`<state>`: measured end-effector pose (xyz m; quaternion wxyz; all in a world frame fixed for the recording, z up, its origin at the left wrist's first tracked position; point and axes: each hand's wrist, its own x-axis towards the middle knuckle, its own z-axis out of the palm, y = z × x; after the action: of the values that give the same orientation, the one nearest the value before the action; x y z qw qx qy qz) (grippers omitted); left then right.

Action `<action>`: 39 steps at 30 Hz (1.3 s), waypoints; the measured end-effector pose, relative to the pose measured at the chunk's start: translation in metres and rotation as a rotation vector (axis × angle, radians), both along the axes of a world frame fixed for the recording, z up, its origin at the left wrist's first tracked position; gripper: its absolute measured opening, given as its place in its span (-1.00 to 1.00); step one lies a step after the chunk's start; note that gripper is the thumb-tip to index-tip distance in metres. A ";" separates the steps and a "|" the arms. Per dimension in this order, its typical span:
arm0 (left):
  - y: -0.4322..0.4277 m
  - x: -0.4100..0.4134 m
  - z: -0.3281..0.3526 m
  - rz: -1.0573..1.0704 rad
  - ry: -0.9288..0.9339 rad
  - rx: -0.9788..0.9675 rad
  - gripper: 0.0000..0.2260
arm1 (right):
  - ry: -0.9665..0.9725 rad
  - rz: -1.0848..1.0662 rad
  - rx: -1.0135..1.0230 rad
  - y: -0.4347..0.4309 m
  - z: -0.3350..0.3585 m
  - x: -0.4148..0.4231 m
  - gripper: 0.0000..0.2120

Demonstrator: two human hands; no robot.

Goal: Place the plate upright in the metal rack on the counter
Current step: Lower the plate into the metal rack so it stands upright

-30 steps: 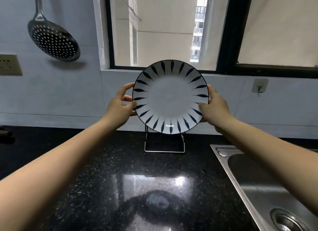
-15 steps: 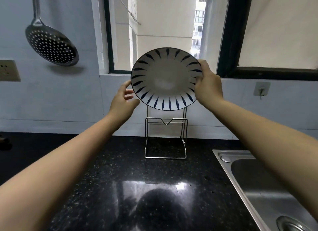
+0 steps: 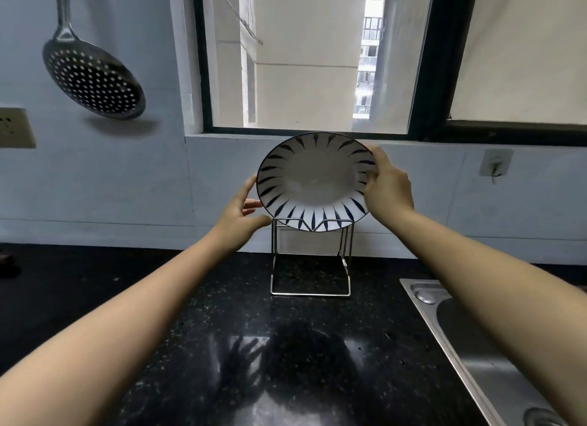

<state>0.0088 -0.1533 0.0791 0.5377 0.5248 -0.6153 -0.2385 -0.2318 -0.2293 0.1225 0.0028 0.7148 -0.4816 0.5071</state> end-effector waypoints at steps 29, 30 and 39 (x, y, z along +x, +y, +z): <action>-0.016 0.008 -0.062 -0.003 0.025 0.240 -0.33 | 0.003 0.201 0.394 -0.045 -0.070 -0.004 -0.65; -0.017 0.007 -0.062 -0.005 0.026 0.235 -0.33 | -0.011 0.208 0.399 -0.045 -0.071 -0.004 -0.67; -0.020 0.004 -0.060 -0.020 0.027 0.259 -0.31 | -0.066 0.198 0.486 -0.041 -0.074 0.003 -0.58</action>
<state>0.0131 -0.1730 0.0190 0.4713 0.5802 -0.5773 -0.3286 -0.2289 -0.2703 0.0482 -0.2345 0.7212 -0.5167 0.3974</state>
